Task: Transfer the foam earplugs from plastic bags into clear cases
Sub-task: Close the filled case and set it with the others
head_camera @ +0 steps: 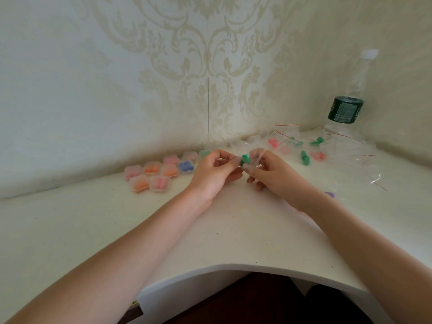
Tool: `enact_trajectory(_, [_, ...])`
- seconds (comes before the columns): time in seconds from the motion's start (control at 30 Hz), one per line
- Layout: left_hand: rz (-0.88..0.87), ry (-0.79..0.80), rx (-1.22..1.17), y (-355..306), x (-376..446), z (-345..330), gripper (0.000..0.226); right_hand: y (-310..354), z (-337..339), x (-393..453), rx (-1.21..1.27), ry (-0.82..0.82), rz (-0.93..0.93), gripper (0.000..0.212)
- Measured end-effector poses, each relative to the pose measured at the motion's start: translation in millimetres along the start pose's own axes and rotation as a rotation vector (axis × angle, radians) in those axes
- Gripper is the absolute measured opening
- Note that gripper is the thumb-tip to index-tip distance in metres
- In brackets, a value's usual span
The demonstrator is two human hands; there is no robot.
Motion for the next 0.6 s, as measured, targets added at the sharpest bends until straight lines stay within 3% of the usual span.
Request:
enact_trajectory(0.13, [0.109, -0.079, -0.226, -2.5, 4.8, 4.9, 0.015, 4.2, 2.6, -1.0, 0.120, -0.014, -0.070, 0.003])
enact_trajectory(0.23, [0.165, -0.076, -0.328, -4.2, 5.9, 6.8, 0.009, 8.0, 3.4, -2.1, 0.190, -0.047, -0.101, 0.009])
enact_trajectory(0.6, [0.145, -0.018, -0.213, -5.8, 2.0, 4.5, 0.015, 9.2, 8.1, -3.9, -0.030, -0.273, 0.148, 0.009])
Point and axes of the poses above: each hand's wrist, its own x-axis towards the middle knuckle, its own z-axis out of the back of the hand, y = z × x, the point moved 2 cm from there along x, towards the middle knuckle, and after that the axes turned 8 degrees about -y, right-handed, at the moved point
